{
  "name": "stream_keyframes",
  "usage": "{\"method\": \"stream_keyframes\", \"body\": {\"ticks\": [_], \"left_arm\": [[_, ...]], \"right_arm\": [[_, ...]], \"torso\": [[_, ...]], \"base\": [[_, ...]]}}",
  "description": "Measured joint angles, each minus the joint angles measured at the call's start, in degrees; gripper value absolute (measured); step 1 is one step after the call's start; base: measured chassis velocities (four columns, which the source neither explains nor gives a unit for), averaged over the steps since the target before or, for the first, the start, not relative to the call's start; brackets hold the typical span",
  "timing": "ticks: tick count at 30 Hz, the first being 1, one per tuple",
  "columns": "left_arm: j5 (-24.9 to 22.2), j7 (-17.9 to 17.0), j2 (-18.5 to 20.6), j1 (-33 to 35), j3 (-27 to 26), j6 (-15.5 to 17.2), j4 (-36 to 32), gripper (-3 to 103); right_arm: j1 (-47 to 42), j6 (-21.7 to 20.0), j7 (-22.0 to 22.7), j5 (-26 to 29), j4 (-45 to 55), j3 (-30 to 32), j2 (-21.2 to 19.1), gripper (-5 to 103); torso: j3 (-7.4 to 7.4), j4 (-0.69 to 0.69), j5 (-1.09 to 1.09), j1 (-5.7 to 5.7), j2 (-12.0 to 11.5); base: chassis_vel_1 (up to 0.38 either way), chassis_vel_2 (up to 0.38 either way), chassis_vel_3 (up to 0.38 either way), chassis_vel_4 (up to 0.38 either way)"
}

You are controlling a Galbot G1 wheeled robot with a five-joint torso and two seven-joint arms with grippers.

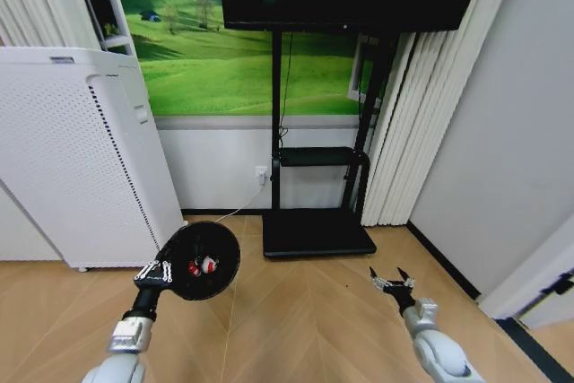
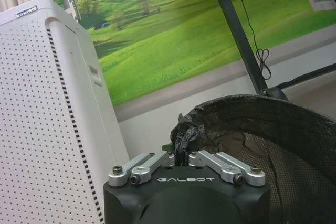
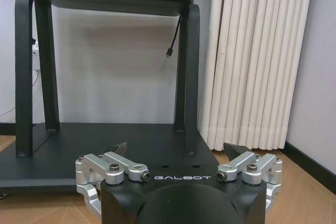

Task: Pick up the trash bin and place the garbage on the floor into it.

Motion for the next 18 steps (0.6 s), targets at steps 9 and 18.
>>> {"method": "stream_keyframes", "body": {"ticks": [9,18], "left_arm": [[0.0,0.0,-0.5,0.1,0.1,-0.3,0.0,6],[0.2,0.1,-1.1,0.1,0.5,-0.7,0.4,6]], "right_arm": [[0.1,0.0,0.0,-0.1,0.0,-0.2,0.0,100],[0.2,0.0,0.1,-0.1,0.0,-0.3,0.0,100]], "torso": [[0.00,0.00,0.00,0.01,0.0],[0.00,-0.01,0.00,0.01,0.0]], "base": [[0.000,0.000,0.000,0.000],[0.004,0.006,-0.005,-0.003]]}}
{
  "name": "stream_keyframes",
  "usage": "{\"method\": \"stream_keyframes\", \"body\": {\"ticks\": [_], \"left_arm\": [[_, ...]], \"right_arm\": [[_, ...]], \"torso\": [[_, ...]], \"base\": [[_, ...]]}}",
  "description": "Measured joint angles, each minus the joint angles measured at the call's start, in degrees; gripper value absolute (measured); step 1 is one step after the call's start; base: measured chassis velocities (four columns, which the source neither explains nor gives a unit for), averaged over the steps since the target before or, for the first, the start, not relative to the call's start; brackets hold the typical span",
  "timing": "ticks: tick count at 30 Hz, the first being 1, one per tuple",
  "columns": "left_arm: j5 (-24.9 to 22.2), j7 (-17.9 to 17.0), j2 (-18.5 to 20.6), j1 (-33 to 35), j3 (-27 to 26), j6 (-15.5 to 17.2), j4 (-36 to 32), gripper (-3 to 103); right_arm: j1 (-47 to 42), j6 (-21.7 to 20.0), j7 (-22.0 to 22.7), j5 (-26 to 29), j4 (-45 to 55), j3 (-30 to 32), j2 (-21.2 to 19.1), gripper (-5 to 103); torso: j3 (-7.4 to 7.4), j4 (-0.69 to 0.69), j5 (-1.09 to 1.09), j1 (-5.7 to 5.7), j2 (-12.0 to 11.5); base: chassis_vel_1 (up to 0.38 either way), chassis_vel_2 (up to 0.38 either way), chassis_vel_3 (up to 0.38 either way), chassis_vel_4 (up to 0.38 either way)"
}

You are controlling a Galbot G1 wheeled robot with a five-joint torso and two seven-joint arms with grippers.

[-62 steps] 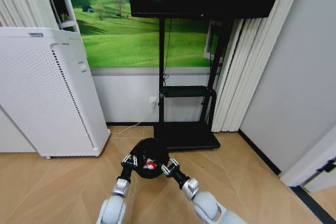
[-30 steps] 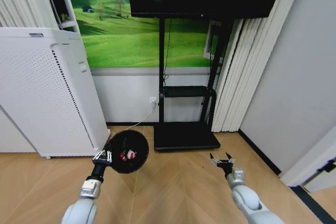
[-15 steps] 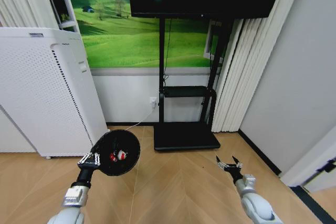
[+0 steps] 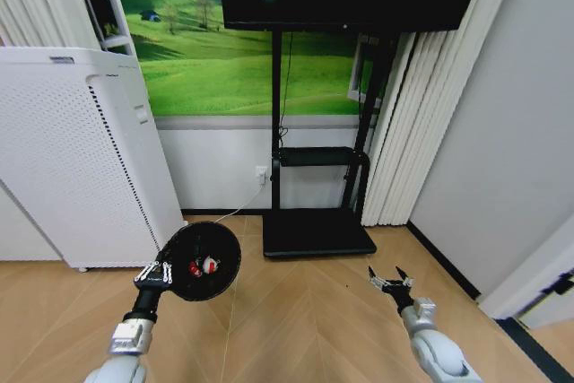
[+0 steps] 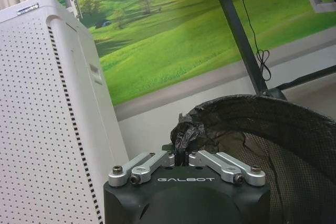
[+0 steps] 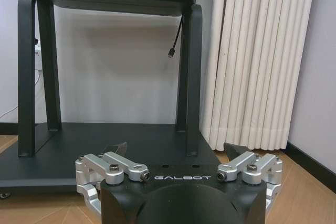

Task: Pick up the trash bin and place the garbage on the floor into it.

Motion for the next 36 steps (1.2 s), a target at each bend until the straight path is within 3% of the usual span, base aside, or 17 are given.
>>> {"method": "stream_keyframes", "body": {"ticks": [8,27,36], "left_arm": [[0.0,0.0,0.0,-0.1,0.0,-0.4,0.8,6],[0.5,0.1,-0.4,-1.5,0.8,-0.8,3.0,6],[0.7,0.0,-0.6,-1.4,0.8,-0.9,3.9,6]], "right_arm": [[0.0,0.0,0.0,0.0,0.0,0.0,0.0,100],[0.0,0.0,0.1,0.0,0.1,-0.1,0.0,100],[0.0,0.0,0.1,0.0,0.0,-0.1,0.0,100]], "torso": [[0.00,-0.01,0.01,0.00,0.0],[0.00,0.03,-0.03,-0.01,0.0],[0.01,-0.04,0.01,-0.01,0.0]], "base": [[0.099,0.101,-0.098,-0.106],[0.244,0.251,-0.241,-0.234],[0.003,-0.038,-0.001,0.019]]}}
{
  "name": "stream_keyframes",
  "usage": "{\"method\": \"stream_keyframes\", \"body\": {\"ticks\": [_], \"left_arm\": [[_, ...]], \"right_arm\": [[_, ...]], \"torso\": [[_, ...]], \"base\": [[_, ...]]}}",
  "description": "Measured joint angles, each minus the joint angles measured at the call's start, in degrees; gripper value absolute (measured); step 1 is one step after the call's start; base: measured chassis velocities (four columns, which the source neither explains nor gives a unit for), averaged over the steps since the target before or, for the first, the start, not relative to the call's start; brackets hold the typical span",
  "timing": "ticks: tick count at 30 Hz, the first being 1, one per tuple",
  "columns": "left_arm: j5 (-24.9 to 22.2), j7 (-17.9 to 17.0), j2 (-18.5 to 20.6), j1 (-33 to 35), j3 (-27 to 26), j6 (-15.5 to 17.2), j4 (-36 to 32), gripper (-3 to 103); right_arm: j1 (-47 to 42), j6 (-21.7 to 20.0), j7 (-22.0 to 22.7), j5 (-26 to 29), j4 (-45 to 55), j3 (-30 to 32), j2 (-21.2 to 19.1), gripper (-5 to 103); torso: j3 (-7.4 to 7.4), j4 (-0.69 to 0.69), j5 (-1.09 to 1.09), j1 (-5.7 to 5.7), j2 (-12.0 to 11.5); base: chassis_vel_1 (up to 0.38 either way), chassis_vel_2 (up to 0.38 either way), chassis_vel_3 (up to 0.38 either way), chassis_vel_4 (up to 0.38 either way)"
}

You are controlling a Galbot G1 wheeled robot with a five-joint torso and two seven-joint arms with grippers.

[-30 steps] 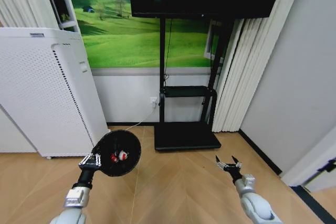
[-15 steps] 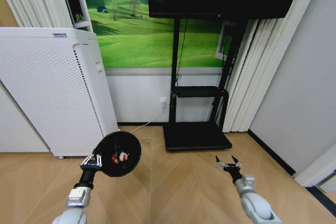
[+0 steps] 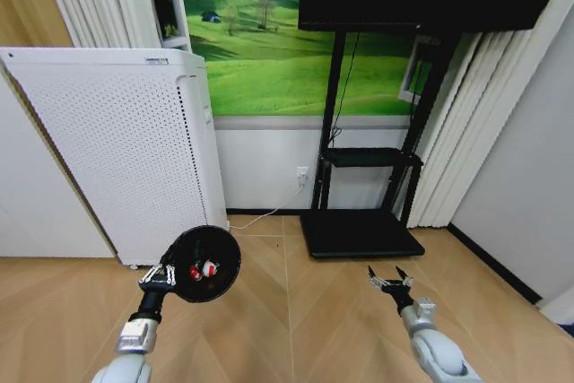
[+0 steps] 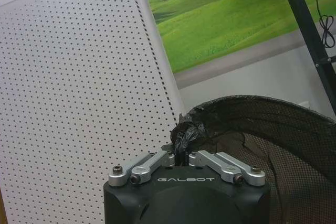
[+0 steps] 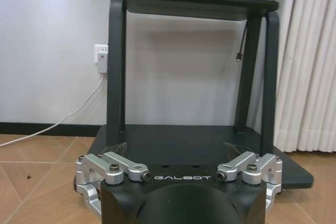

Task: Pick up the trash bin and place the garbage on the floor into it.

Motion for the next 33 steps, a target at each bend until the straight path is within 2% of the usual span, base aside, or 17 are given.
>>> {"method": "stream_keyframes", "body": {"ticks": [7,17,23,33], "left_arm": [[0.2,0.0,0.0,0.5,-0.1,0.0,0.0,6],[-0.4,-0.3,-0.2,1.6,-0.4,0.3,0.4,6],[-1.6,-0.9,-0.5,3.4,-0.2,1.5,0.8,6],[-3.4,-2.4,-0.4,4.8,-0.2,3.2,7.5,6]], "right_arm": [[0.0,0.0,0.0,0.0,0.0,0.0,0.0,100],[0.0,0.0,0.0,0.0,0.0,0.0,0.0,100],[0.0,0.0,0.0,0.0,0.0,0.0,0.0,100],[0.0,0.0,0.0,0.0,0.0,0.0,0.0,100]], "torso": [[-0.01,0.06,-0.02,0.00,0.0],[-0.01,0.04,-0.03,0.00,0.0],[-0.04,0.03,-0.01,-0.03,0.0],[0.01,0.06,-0.01,0.02,0.0]], "base": [[0.094,-0.145,-0.116,0.142],[0.241,-0.209,-0.254,0.213],[0.202,-0.224,-0.215,0.218],[-0.023,0.034,0.025,-0.029]]}}
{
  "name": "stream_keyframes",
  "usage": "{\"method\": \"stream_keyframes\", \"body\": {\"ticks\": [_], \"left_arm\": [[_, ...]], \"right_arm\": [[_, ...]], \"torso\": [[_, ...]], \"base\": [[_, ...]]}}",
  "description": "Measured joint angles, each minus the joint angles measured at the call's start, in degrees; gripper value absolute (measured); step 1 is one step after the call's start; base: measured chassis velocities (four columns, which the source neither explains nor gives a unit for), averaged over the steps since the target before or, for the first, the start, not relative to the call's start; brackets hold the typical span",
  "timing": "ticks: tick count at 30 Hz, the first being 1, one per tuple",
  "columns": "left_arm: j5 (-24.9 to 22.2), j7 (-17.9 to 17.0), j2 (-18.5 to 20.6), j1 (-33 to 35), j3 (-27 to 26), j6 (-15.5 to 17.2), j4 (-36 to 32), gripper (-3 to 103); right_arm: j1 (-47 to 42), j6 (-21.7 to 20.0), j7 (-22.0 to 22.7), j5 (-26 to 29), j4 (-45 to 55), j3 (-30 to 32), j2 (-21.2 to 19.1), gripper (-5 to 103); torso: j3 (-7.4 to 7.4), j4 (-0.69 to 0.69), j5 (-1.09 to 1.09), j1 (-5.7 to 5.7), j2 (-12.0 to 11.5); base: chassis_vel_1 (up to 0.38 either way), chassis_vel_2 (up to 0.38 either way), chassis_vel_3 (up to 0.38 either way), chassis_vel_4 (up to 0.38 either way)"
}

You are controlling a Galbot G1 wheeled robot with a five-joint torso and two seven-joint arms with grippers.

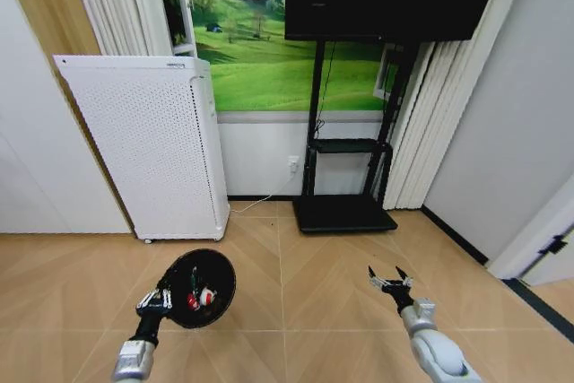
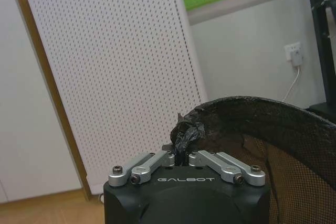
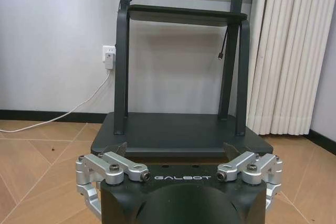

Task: Pick up the trash bin and place the garbage on the floor into it.

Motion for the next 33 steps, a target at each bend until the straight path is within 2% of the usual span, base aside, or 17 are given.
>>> {"method": "stream_keyframes", "body": {"ticks": [9,16,26,27,28,30,31,33], "left_arm": [[-5.7,0.3,-1.0,3.0,1.8,1.9,1.2,6],[-4.9,0.2,-2.0,3.5,2.6,0.8,3.4,6],[-4.8,1.0,-1.3,3.3,1.8,0.3,4.4,6],[-4.8,1.0,-1.1,3.5,1.7,0.3,3.9,11],[-4.8,1.0,-1.1,3.5,1.7,0.3,3.9,11],[-4.8,0.9,-0.9,4.2,1.2,0.3,2.3,22],[-4.8,0.9,-0.9,4.2,1.2,0.3,2.3,22],[-4.8,0.9,-0.8,4.8,0.8,0.3,0.9,32]], "right_arm": [[0.0,0.0,0.0,0.0,0.0,0.0,0.0,100],[0.0,0.0,0.0,0.0,0.0,0.0,0.0,100],[0.0,0.0,0.0,0.0,0.0,0.0,0.0,100],[0.0,0.0,0.0,0.0,0.0,0.0,0.0,100],[0.0,0.0,0.0,0.0,0.0,0.0,0.0,100],[0.0,0.0,0.0,0.0,0.0,0.0,0.0,100],[0.0,0.0,0.0,0.0,0.0,0.0,0.0,100],[0.0,0.0,0.0,0.0,0.0,0.0,0.0,100]], "torso": [[-0.02,-0.02,0.00,-0.02,0.0],[-0.02,-0.01,0.00,-0.02,0.0],[-0.02,-0.02,-0.02,-0.02,0.0],[-0.02,-0.02,0.00,-0.02,0.0],[-0.02,-0.02,0.00,-0.02,0.0],[-0.02,-0.01,-0.01,-0.02,0.0],[-0.02,-0.01,-0.01,-0.02,0.0],[-0.02,-0.02,0.00,-0.02,0.0]], "base": [[-0.003,0.006,0.005,-0.003],[0.000,0.000,0.000,0.000],[0.000,0.000,0.000,0.000],[0.000,0.000,0.000,0.000],[0.000,0.000,0.000,0.000],[0.000,0.000,0.000,0.000],[0.000,0.000,0.000,0.000],[0.000,0.000,0.000,0.000]]}}
